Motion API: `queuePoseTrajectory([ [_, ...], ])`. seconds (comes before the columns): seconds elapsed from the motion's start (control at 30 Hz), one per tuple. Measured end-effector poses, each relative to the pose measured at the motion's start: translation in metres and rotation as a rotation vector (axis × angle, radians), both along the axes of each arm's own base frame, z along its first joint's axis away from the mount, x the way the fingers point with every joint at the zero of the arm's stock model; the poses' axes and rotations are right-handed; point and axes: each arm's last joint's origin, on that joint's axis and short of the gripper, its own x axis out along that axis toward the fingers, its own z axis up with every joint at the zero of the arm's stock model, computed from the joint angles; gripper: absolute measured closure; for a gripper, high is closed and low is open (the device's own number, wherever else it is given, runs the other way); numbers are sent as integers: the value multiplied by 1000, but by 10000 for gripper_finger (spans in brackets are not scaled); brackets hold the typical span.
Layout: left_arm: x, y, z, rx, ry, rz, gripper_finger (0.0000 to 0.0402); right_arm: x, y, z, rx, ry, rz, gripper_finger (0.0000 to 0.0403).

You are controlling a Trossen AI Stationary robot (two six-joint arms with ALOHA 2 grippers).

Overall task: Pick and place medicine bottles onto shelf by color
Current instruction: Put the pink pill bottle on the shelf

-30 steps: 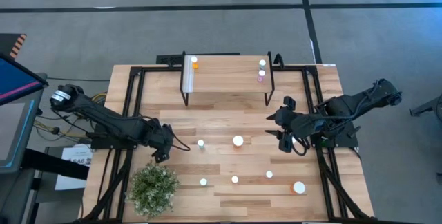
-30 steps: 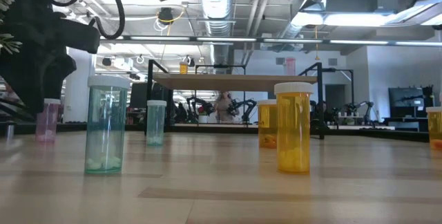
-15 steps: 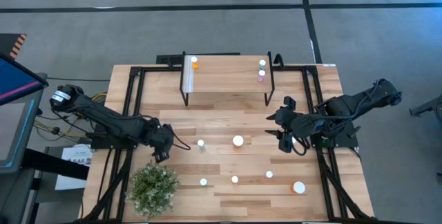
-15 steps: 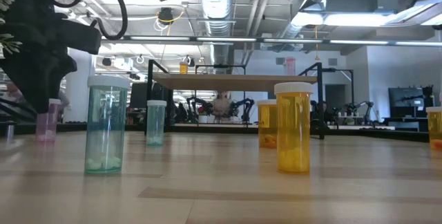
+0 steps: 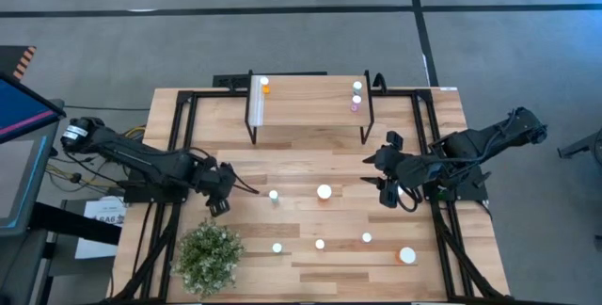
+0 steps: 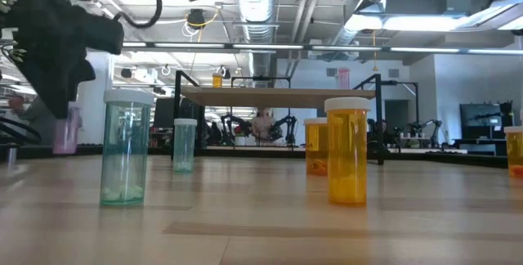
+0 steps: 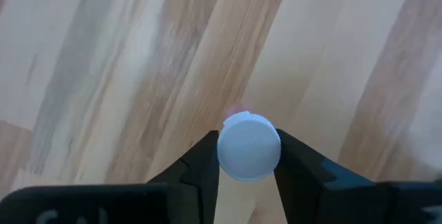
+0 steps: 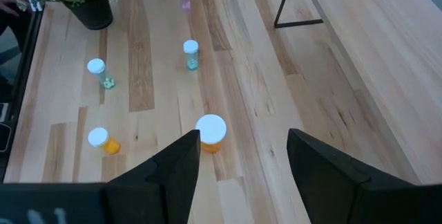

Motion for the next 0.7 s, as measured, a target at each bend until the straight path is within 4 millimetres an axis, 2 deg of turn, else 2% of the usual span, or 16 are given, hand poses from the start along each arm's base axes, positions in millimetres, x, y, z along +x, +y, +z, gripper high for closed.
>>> queuePoseTrajectory([
  [0.13,0,6,20,16,-84,0,299,0,0,0,0,0,0,164],
  [0.33,13,19,70,106,-219,-31,306,0,0,0,0,-1,0,164],
  [0.47,23,29,94,171,-276,-66,302,0,0,0,1,-2,0,164],
  [0.7,42,47,112,223,-279,-100,298,0,0,0,0,-2,0,164],
])
